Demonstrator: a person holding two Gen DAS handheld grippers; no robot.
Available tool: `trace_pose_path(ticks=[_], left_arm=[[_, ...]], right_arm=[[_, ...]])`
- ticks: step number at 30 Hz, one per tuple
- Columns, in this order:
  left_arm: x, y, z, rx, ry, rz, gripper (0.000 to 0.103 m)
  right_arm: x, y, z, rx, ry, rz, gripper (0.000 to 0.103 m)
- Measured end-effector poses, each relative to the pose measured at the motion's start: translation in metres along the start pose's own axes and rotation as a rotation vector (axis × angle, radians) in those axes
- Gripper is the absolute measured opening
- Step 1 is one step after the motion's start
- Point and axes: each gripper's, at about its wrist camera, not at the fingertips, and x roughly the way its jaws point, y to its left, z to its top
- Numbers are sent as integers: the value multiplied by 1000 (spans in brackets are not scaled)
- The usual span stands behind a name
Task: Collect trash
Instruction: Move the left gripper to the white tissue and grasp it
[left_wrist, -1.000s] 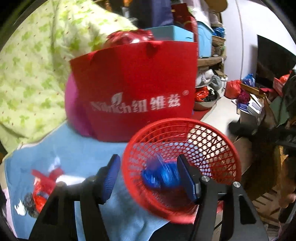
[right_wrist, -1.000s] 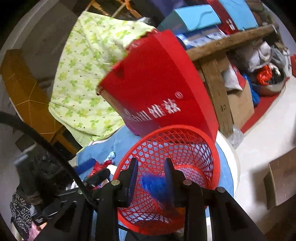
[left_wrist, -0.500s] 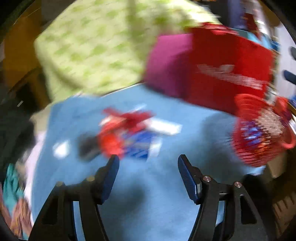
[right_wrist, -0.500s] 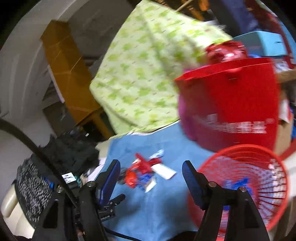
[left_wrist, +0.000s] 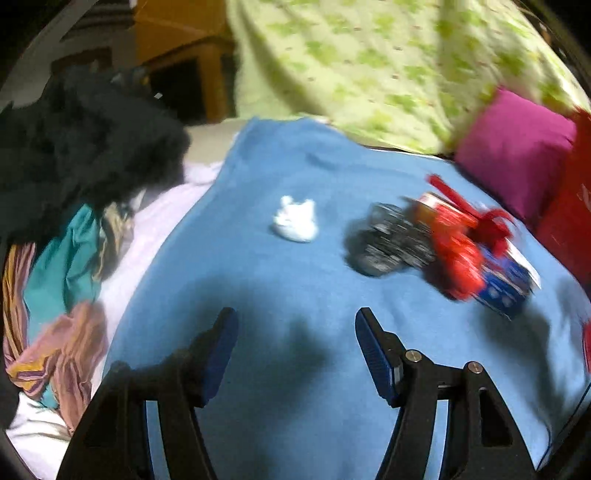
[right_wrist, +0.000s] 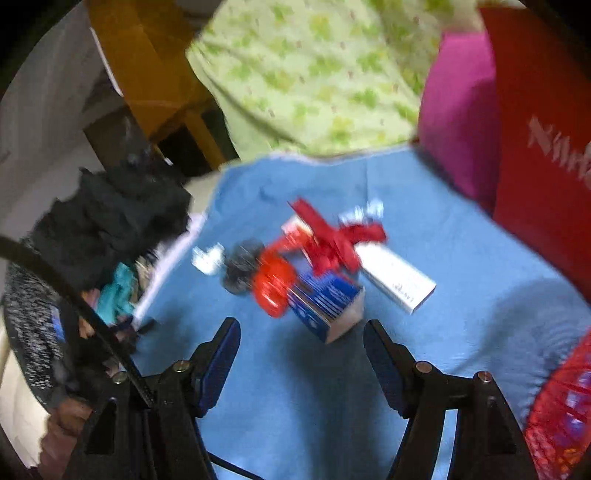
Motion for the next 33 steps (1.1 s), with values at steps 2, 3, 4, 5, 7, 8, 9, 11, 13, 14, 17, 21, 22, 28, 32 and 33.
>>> trace_pose_path(ticks=[2,3,4,5,7,8,9,11,13,14,17,21,22,28,32,33], left_arm=[[15,12,10,-41,2,2,67],[25,15,18,-60,2,0,67],[35,16,26,-75,4,-4,68],[43,16,32,-84,8,-11,69],[65,16,47,-113,13,-24,69],[74,17,54,-128,11,-31,69],[83,17,59,-141,10,-40,70],[102,17,69,-164,21,-44,70],[120,15,75,-174,37,-39,70],[126,14,77,-169,45,-40,70],[138,11,81,-158,58,-38,70],[150,9,85,-131,79,-62,70],[155,11,85,-140,94,-78,70],[176,15,82,-180,157,-143,46],[179,21,78,-209,168,-162,36],[178,22,78,-218,166,-169,34]], right_arm=[[18,-8,2,29,8,9,73],[29,-15,5,46,7,14,73],[35,-18,7,55,2,22,73],[40,-21,9,62,-6,31,73],[48,-27,15,74,-19,47,73],[53,-30,19,79,-20,61,73],[56,-31,22,80,-20,71,73],[66,-33,30,73,-17,91,73],[77,-30,37,51,-11,106,73],[82,-30,39,36,-9,106,73],[93,-25,44,-6,13,141,73],[110,-14,41,-97,75,93,73],[115,-11,39,-127,96,66,73],[122,-3,28,-204,136,-7,73],[123,-2,27,-198,133,-32,73],[123,-1,26,-196,131,-35,73]])
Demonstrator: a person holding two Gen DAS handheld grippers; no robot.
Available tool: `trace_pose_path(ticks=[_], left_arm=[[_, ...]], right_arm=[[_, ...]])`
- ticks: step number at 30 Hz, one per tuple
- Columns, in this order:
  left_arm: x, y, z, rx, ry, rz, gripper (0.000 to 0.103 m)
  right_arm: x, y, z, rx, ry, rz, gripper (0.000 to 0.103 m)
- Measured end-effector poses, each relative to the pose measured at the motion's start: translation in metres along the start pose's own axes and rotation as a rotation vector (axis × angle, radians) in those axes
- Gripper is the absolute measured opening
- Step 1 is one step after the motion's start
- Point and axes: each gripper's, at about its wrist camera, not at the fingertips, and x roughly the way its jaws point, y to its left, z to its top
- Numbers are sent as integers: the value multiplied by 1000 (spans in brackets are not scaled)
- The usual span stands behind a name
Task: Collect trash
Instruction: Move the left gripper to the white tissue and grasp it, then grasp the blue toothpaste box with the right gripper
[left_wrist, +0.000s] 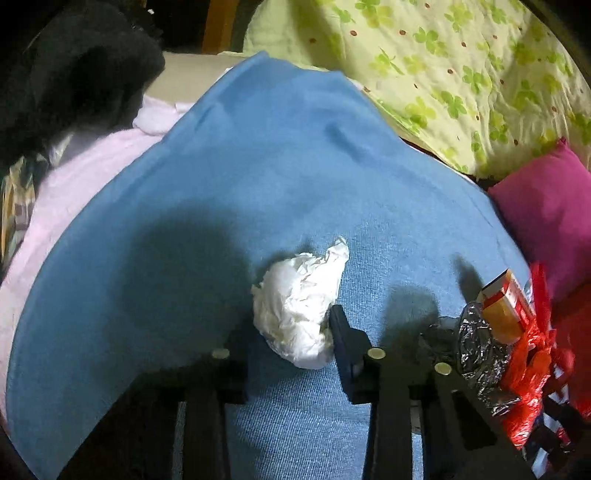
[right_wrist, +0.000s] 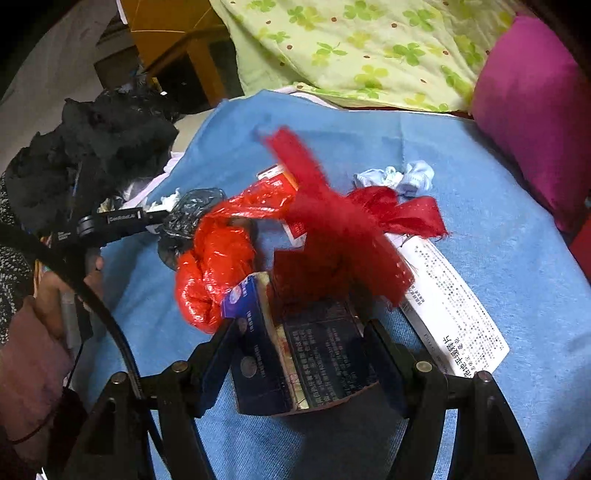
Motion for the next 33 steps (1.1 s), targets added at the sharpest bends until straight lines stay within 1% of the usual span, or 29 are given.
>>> trace_pose_path(ticks=[3,6,7,8,11,15,17,18,19,21,22,24,26,27,29,31,33], left_arm=[[-5,1,-1,-4,-11,1,33],[-11,-5,-4,21,-20,3,32],[-15,-6,-5,33,-25,5,32],[-19,-9,-6,47,-33,6,32],[-31,-14,-7,65,-50,1,32],[-49,-19,-14,97,-74,11,32],[-56,-25,-18,112,-79,5,32],[-63,-29,-21,125,-84,-2,32],[-67,-33,-24,135,-90,-4,32],[-77,-41,-29,159,-98,-9,32],[-83,-46,-33,170,-102,-17,32],[-94,-54,-39,194,-111,-25,32],[-108,-65,-46,227,-128,-21,32],[-113,-68,-48,239,-137,-19,32],[-127,-78,-54,267,-169,-3,32],[-137,-84,-57,282,-191,20,32],[-145,-89,-61,291,-206,31,32]], right_arm=[[1,-1,0,17,12,-17,74],[-6,-3,5,37,-14,-16,74],[-7,-2,4,36,-17,-21,76],[-7,-1,4,32,-13,-25,79],[2,5,2,14,31,-25,79],[2,8,1,17,29,5,78],[1,13,0,-5,38,7,61],[1,15,-1,-12,49,11,57],[3,17,-1,-14,65,18,49],[7,19,-3,-3,101,32,48],[5,20,-3,5,106,37,49],[-3,20,-1,31,84,69,52],[-12,20,0,57,55,85,74],[-15,21,1,62,41,85,76],[-15,24,1,61,40,92,77],[-9,27,0,69,67,102,77],[-3,33,-3,54,90,92,77]])
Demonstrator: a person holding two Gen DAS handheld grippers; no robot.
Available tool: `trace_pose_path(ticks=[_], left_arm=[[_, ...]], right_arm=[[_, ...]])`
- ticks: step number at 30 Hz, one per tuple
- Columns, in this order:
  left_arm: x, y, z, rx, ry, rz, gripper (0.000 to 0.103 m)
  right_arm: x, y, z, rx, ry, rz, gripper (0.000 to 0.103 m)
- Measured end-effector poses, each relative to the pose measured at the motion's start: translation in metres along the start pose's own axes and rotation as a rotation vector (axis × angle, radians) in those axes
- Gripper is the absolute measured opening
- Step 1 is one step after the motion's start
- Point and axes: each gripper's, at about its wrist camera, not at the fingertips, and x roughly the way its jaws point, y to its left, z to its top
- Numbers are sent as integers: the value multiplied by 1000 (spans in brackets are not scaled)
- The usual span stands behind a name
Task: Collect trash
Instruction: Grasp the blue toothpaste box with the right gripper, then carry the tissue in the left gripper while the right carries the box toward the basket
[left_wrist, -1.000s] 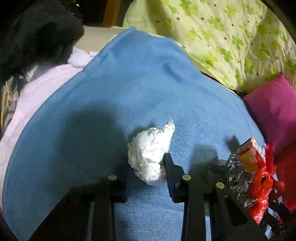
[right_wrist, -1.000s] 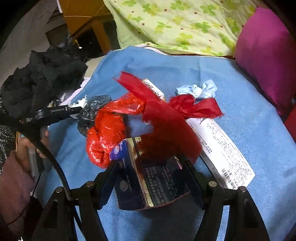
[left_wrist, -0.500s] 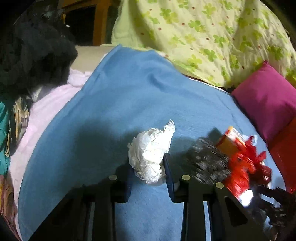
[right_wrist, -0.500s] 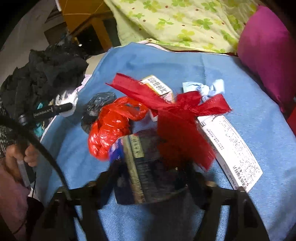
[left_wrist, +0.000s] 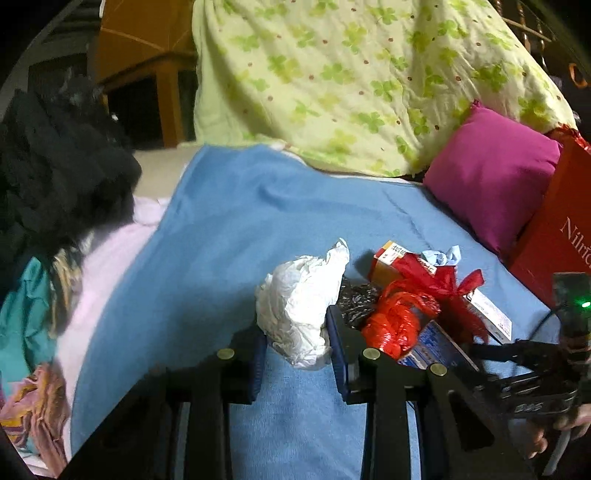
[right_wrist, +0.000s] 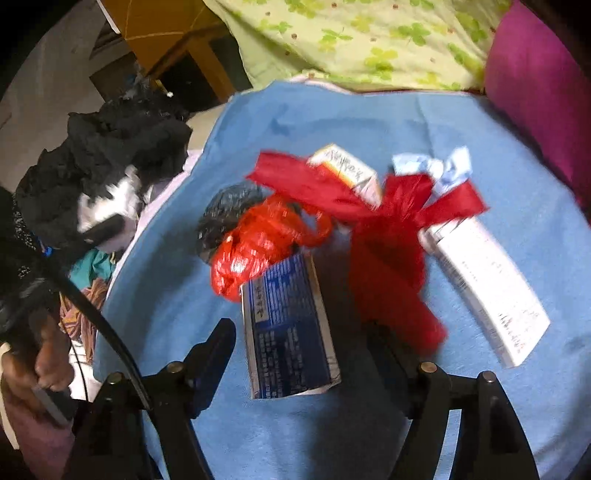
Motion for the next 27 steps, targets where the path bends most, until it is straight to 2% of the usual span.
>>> trace_pose_path(ticks=[6,7,8,11,13,18,27], left_arm=[[-16,-15,-3,62,-29,62,33],[-18,-17,-4,69,-31,70,33],[-20,-19,-5,74,-34,72,33],[-25,-26,-6,89,-37,71,33],[-30,-32,-6,103,-45,77,33],[-50,-51,-8,136,-78,79,33],[-88,-87,-5,183,-138,70,33]], right_arm=[[19,16,-9,-66,38,-73,77],[22,18,-10,-76,43,-91,74],[24,19,-11,-86,44,-101,63],[20,21,-12,-90,37,-77,51],[16,24,-12,-111,38,-96,51],[-6,20,-22,-59,51,-47,51],[-76,14,-66,61,-17,95,51]])
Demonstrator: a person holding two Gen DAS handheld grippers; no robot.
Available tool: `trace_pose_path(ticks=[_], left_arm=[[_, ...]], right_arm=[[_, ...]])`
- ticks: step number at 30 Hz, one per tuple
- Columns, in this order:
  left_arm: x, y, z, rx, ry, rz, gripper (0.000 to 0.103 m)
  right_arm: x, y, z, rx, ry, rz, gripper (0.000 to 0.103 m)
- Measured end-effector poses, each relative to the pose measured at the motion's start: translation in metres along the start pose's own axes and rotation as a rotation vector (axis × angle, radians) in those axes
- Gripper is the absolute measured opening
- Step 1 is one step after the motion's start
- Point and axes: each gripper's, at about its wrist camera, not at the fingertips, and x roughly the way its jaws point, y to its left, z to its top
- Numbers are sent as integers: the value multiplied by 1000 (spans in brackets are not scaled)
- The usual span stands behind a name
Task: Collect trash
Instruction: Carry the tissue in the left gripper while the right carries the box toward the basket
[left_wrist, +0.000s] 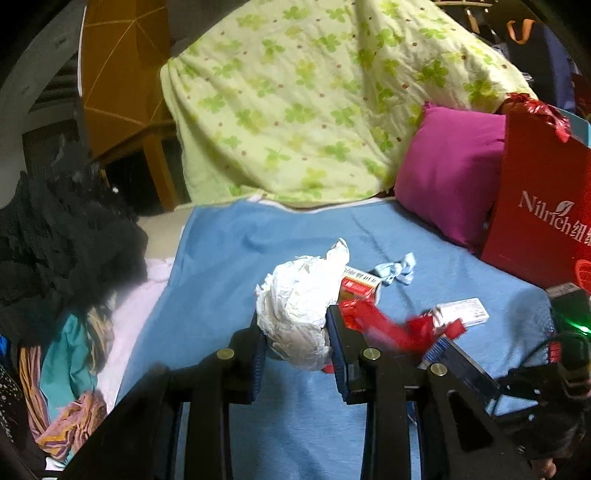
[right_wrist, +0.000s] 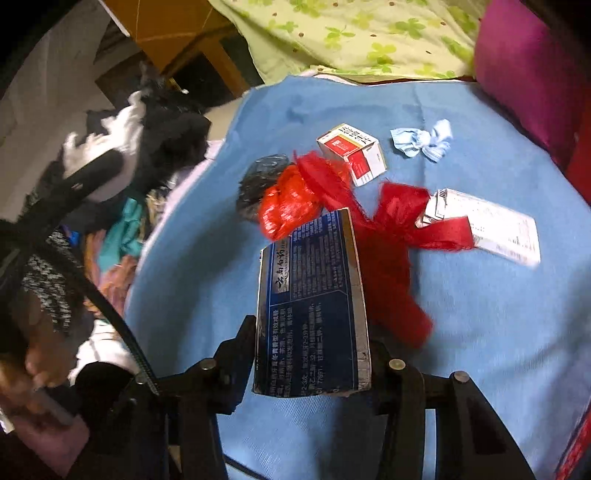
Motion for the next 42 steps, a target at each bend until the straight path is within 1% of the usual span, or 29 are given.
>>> trace_pose_path(ticks=[2,8,11,16,20,29,35,39,42], left_arm=[[-9,-7,3,7,-14,-4,33],[-42,-32,13,43,-62,-27,33],[-60,-43,18,66,-92,-26,33],[-78,-55,25,87,-123,-28,33],[-87,-61,27,94,-136,-31,33],[-90,-65,29,102,-140,-28,33],[-92,-67,31,104,-145,-26,33],[-96,-68,31,102,-147,-25,33],[-102,-69,32,105,-152,-25,33]], right_arm=[[-15,-2,-8,28,-19,39,51],[-42,-8,-17,47,-79,31,51],[-57,-8,-20,45,-110,39,51],[-77,-6,-22,42,-161,50,51],[-87,-8,-21,55,-190,51,51],[-100,-13,-12,103,-252,67,52],[-117,-13,-4,139,-331,110,53],[-130,-12,-4,161,-382,115,53],[-149,-9,-7,164,-432,119,53]])
